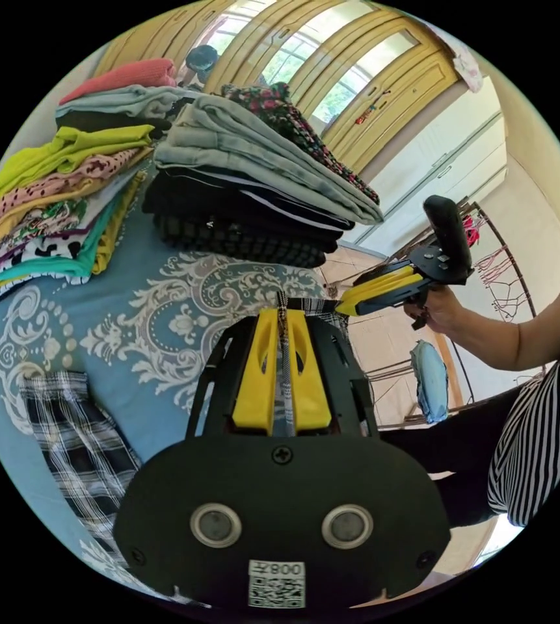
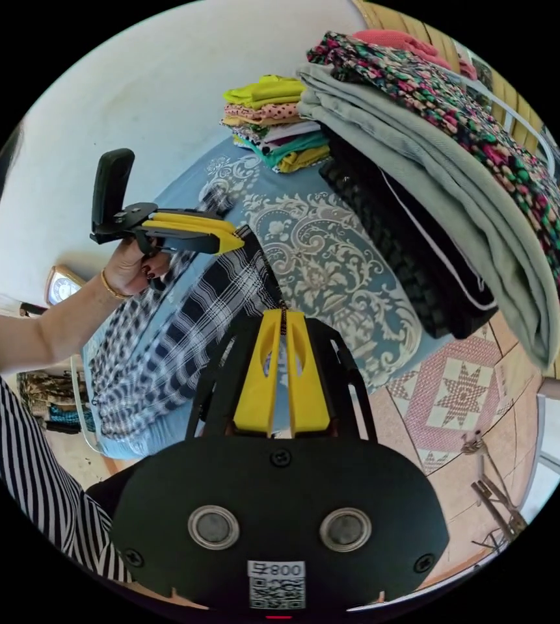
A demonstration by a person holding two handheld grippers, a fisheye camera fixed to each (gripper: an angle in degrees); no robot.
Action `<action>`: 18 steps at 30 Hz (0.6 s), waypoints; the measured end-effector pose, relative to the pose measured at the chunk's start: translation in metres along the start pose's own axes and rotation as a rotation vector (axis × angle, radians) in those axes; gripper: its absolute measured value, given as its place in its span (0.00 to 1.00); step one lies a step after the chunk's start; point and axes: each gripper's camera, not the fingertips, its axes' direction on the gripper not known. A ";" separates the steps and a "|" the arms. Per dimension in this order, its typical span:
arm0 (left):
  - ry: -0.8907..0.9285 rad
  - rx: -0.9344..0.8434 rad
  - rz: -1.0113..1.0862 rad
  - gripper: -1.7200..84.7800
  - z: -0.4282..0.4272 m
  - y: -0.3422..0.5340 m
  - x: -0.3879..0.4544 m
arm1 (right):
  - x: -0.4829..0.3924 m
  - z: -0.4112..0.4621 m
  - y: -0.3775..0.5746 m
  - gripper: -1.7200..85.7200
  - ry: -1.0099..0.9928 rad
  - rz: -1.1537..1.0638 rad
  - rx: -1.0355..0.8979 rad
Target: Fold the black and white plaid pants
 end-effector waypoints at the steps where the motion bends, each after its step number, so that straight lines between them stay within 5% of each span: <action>1: 0.005 -0.010 -0.006 0.06 0.005 -0.002 -0.006 | 0.004 0.004 -0.003 0.04 0.011 0.001 -0.004; 6: -0.035 -0.158 -0.090 0.06 0.053 0.010 -0.037 | 0.041 0.066 -0.013 0.04 -0.010 0.073 -0.153; 13: -0.051 0.113 -0.278 0.06 0.005 0.071 -0.046 | 0.032 0.050 -0.009 0.03 -0.038 0.068 -0.066; 18: 0.047 0.070 -0.302 0.05 0.015 0.106 -0.015 | 0.000 0.048 -0.019 0.02 0.005 -0.015 -0.039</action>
